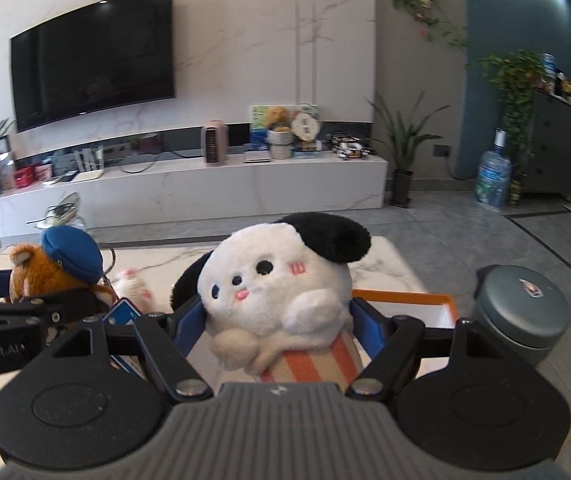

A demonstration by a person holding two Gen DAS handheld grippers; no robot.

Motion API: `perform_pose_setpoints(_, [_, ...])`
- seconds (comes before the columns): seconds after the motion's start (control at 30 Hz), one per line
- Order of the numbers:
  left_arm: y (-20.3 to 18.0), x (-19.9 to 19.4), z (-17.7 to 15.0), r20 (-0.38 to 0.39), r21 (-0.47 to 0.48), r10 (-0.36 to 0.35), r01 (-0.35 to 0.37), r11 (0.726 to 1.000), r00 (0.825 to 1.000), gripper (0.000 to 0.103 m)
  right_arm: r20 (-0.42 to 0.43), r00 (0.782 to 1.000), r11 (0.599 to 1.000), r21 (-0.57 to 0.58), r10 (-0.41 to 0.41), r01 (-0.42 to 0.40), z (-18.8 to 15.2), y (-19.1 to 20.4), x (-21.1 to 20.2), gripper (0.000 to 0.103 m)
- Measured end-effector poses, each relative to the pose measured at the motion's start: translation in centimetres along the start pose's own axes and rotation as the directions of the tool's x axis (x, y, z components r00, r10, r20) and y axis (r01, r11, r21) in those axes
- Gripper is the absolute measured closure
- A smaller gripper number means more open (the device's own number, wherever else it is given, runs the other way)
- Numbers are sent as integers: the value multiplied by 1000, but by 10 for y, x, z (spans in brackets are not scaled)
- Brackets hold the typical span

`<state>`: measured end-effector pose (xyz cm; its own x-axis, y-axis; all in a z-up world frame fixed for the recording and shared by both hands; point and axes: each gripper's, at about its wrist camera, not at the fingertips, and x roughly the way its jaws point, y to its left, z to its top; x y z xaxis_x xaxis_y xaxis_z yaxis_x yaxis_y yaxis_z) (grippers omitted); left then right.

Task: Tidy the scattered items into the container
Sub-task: 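Lift both plushes and carry them over the orange box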

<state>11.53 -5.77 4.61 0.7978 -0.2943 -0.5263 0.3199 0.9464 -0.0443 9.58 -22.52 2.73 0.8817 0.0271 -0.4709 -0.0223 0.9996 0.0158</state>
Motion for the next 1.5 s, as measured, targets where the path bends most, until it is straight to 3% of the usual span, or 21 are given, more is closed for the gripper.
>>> perform_pose_setpoints(0.17, [-20,27,13,-31,23,-95,95,995,995,36,-26,999,999,38,-36,37,2,-38,9,25])
perform_pose_setpoints(0.37, [-38,74,27,-142,2,-199,201,979,970,36,-88,995,991,121,-48,59,-4,-89,26,25])
perform_pose_setpoints(0.6, [-46,124,26,-272,2,-182,190,982,945,35,-172,985,974,224,28,11,-13,-120,67,25])
perform_pose_setpoints(0.87, [-60,167,14,-358,42,-78,100,994,930,35,-276,957,953,301,84,3,-22,-122,128,25])
perform_pose_setpoints(1.03, [-59,182,9,-370,48,-50,73,996,928,34,-334,941,948,313,58,52,-28,-120,153,25])
perform_pose_setpoints(1.3, [-47,197,4,-394,15,-48,59,998,918,31,-387,920,947,316,69,62,-34,-122,176,25])
perform_pose_setpoints(1.5, [-40,200,0,-387,1,-63,69,998,920,26,-416,907,951,301,66,69,-35,-119,183,25])
